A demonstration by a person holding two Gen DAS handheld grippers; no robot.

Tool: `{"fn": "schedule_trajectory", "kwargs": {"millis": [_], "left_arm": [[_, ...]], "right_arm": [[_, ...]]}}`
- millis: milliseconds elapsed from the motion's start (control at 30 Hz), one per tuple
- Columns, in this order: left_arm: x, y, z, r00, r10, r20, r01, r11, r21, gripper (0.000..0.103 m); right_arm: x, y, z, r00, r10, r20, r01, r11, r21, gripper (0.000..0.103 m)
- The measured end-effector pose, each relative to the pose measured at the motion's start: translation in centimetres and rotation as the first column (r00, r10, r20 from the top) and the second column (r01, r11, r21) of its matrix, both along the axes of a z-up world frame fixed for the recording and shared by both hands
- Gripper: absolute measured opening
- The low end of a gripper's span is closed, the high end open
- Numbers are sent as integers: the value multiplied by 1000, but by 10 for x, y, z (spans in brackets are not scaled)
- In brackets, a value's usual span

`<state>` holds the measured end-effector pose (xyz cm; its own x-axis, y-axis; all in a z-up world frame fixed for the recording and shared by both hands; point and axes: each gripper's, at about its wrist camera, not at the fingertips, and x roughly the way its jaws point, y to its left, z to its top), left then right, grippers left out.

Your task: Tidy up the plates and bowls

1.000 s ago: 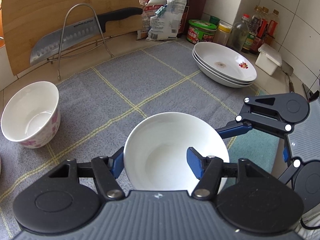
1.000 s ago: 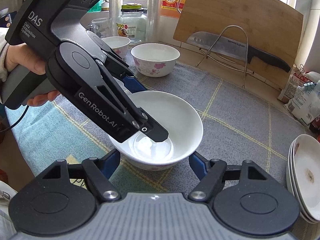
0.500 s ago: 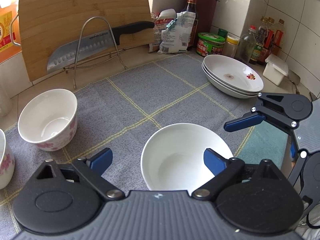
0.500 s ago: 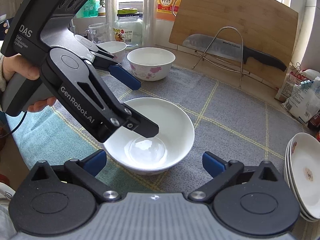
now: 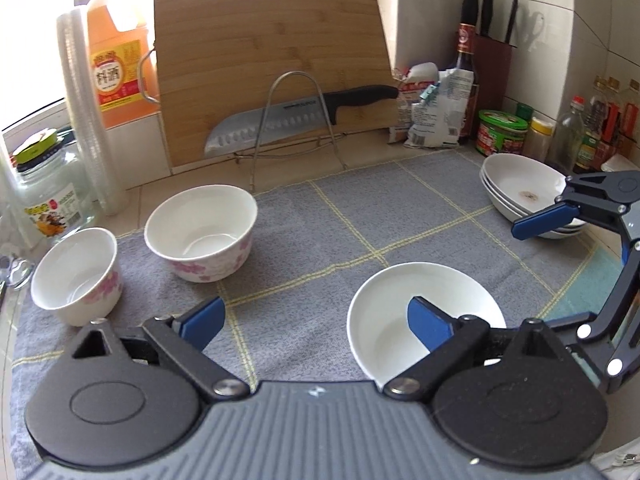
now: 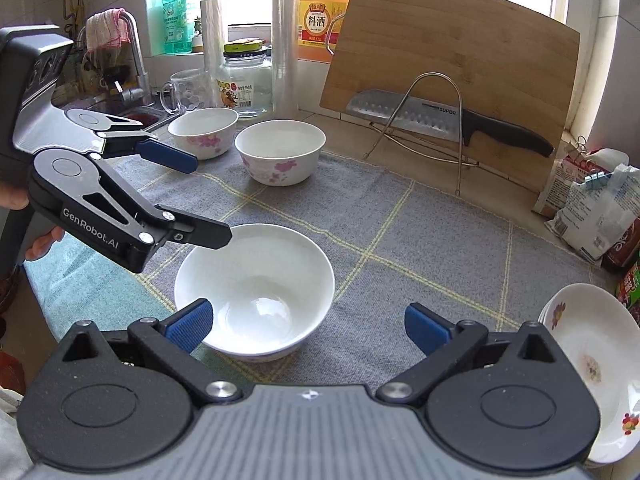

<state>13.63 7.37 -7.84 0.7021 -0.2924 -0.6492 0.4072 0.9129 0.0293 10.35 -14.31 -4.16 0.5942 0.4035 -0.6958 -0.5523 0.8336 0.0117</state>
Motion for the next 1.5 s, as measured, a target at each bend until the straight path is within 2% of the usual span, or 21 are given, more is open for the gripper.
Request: {"fn": "schedule_trajectory", "kwargs": {"millis": [167, 333, 500, 633, 700, 967, 1233, 1500], "left_arm": [[-12, 8, 2, 990, 141, 7, -141, 990, 8, 98], [-21, 18, 4, 978, 206, 22, -207, 978, 10, 98], [-10, 29, 2, 981, 191, 43, -192, 981, 3, 98], [10, 36, -4, 981, 179, 79, -181, 983, 19, 99], [19, 39, -7, 979, 178, 97, -181, 983, 24, 102], [51, 41, -23, 983, 131, 132, -139, 989, 57, 102], [75, 44, -42, 986, 126, 114, -133, 989, 58, 102], [90, 49, -49, 990, 113, 80, -115, 993, 24, 102]], "right_arm": [[21, -4, 1, 998, 50, -30, -49, 999, 20, 103], [43, -1, 8, 994, 76, -78, -70, 995, 74, 103], [60, 5, 17, 994, 64, -94, -53, 992, 113, 103], [71, 15, 27, 995, 19, -93, -9, 994, 107, 103], [77, 21, 30, 995, 20, -102, -9, 994, 110, 103], [106, 48, 36, 992, 7, -128, 6, 995, 102, 103], [138, 73, 35, 990, 15, -138, -2, 995, 98, 103], [171, 90, 28, 984, 32, -177, -12, 993, 115, 103]]}}
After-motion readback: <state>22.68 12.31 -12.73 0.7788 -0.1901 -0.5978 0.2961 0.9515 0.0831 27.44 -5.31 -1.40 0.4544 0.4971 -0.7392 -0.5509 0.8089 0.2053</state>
